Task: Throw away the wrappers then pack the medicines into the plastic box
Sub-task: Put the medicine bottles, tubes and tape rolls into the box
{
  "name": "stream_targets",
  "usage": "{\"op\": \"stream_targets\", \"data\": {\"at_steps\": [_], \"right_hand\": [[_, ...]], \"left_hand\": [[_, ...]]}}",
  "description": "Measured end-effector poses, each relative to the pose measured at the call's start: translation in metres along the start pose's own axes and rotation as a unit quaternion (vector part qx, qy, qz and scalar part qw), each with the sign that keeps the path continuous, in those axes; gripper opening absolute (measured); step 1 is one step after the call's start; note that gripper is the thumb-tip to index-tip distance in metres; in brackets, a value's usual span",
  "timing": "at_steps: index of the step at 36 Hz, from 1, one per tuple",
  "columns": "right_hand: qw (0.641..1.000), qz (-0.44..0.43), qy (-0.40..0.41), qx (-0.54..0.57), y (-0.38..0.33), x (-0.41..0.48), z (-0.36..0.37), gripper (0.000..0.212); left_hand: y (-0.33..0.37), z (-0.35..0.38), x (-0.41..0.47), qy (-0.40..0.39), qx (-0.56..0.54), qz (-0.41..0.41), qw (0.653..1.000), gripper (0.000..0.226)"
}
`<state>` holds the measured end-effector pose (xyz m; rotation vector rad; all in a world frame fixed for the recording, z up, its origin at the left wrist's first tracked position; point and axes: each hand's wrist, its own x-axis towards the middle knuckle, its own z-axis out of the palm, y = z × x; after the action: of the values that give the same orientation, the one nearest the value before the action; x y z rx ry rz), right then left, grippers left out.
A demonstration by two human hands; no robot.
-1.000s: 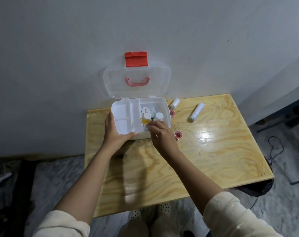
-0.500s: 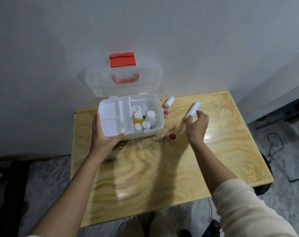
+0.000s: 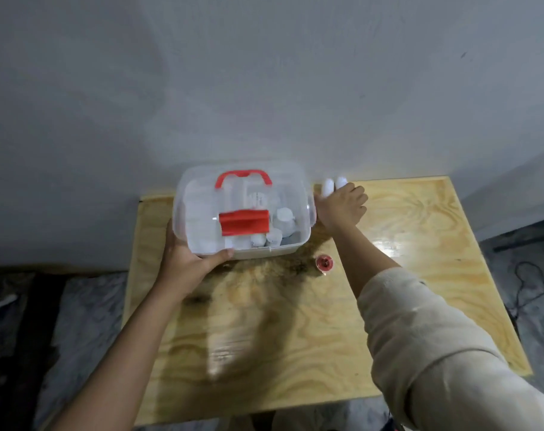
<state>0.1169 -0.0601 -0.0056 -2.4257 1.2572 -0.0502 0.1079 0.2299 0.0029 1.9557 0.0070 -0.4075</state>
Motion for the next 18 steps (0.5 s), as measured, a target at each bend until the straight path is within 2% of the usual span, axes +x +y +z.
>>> {"op": "stream_targets", "data": {"at_steps": [3, 5, 8, 10, 12, 14, 17, 18], "right_hand": [[0.999, -0.039, -0.015, -0.015, 0.004, -0.005, -0.001, 0.051], [0.998, -0.057, -0.026, -0.014, 0.008, -0.009, -0.003, 0.048], [0.998, -0.042, -0.039, 0.018, 0.017, -0.013, -0.008, 0.042], [0.997, -0.031, -0.034, 0.067, 0.022, -0.017, -0.012, 0.041], [0.989, -0.026, -0.024, 0.146, 0.026, -0.023, -0.018, 0.039], [0.971, -0.039, -0.025, 0.236, 0.027, -0.035, -0.026, 0.036], [0.937, -0.079, -0.023, 0.339, 0.027, -0.059, -0.038, 0.027], [0.929, -0.085, -0.030, 0.359, 0.026, -0.069, -0.043, 0.025]], "left_hand": [[-0.003, -0.002, 0.001, -0.012, -0.010, -0.014, 1.000, 0.114], [-0.001, -0.003, 0.000, -0.011, -0.019, -0.016, 1.000, 0.114], [0.007, 0.001, -0.003, -0.009, -0.023, -0.017, 1.000, 0.109], [0.009, 0.003, -0.006, -0.012, -0.023, -0.028, 0.999, 0.097], [0.011, 0.002, -0.007, -0.013, -0.016, -0.037, 0.999, 0.095], [0.013, 0.001, -0.007, -0.008, -0.010, -0.040, 0.999, 0.097], [0.017, 0.003, -0.006, -0.008, -0.005, -0.044, 0.999, 0.077], [0.019, 0.003, -0.006, -0.006, -0.006, -0.044, 0.999, 0.082]]}}
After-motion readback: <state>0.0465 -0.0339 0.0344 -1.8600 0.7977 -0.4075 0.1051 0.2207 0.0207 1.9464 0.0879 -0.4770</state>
